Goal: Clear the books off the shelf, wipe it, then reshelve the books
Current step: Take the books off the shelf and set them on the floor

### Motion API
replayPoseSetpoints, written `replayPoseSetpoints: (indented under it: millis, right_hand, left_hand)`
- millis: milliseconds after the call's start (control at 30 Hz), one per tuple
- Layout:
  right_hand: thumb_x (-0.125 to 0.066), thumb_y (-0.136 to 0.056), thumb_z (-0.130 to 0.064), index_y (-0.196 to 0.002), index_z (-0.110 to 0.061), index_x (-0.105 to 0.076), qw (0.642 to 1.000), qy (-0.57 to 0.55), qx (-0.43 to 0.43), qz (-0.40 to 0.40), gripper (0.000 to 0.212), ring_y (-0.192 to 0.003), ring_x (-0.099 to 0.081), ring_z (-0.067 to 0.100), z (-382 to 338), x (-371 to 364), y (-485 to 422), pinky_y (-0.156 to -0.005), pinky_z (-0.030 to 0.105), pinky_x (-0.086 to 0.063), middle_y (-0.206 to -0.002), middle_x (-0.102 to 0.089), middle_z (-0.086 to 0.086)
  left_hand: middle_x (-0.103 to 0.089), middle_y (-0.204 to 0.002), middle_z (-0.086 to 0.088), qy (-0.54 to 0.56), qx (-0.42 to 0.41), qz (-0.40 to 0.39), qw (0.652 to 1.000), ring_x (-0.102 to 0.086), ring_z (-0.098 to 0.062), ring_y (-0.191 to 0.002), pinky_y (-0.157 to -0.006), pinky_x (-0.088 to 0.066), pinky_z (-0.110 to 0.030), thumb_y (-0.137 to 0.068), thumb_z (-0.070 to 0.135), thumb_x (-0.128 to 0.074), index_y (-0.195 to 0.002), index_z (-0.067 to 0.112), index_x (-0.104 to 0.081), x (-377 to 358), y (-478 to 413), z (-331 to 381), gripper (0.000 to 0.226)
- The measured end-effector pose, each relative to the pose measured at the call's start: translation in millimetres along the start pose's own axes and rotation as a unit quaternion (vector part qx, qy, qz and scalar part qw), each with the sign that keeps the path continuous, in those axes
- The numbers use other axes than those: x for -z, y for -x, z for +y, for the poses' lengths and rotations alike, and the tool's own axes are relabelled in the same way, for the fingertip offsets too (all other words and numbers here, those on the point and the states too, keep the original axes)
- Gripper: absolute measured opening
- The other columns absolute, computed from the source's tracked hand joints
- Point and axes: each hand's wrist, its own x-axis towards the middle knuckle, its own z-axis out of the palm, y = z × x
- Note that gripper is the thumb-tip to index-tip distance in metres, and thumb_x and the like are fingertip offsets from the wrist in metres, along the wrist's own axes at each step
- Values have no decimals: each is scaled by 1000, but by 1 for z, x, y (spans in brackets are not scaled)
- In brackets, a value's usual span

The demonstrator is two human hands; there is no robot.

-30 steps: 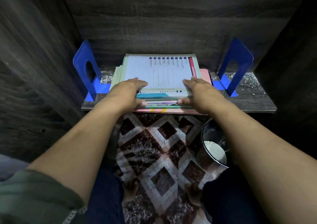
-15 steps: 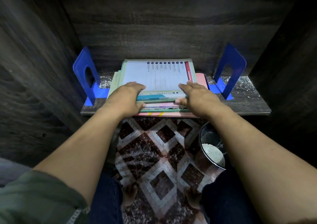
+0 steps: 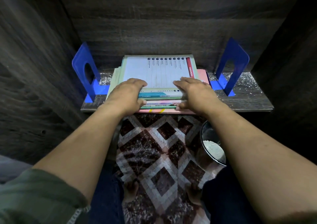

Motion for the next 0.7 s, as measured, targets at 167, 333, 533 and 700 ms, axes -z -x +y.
replayPoseSetpoints:
  millis: [167,333,533,700]
  right_hand:
    - [-75,-81,-38,-150,-34,-27,1000,-6,10,-21,84,-145,-20,21,3,1,-2,-114,45,-28,-159,-22,-2]
    - [-73,-83,-34,-149,-35,-29,999,-28,18,-25,79,-145,-21,21,6,2,-3,-116,42,-26,-159,-22,-2]
    - [-69,-85,-38,-144,-33,-38,998,-31,44,15,67,-135,-38,21,7,3,-1,-107,44,-37,-148,-41,-3]
    - [-60,-91,-40,-142,-37,-38,997,0,51,59,56,-138,-33,18,2,6,2,-114,60,-9,-147,-41,-9]
  left_hand:
    - [-46,-140,1,15,5,9,1000,-43,-21,-127,-108,-38,-40,-80,33,-78,-139,26,-46,-1,1,-3,68]
    - [-46,-138,0,-23,19,24,999,-42,-24,-127,-105,-38,-39,-76,33,-81,-140,26,-43,-1,4,3,75]
    - [-51,-131,2,-14,12,42,999,-47,-22,-122,-99,-40,-39,-76,32,-78,-137,28,-46,5,5,4,69]
    - [-50,-132,1,-44,-11,99,994,-46,-24,-121,-99,-37,-36,-78,12,-64,-135,25,-48,-5,4,13,61]
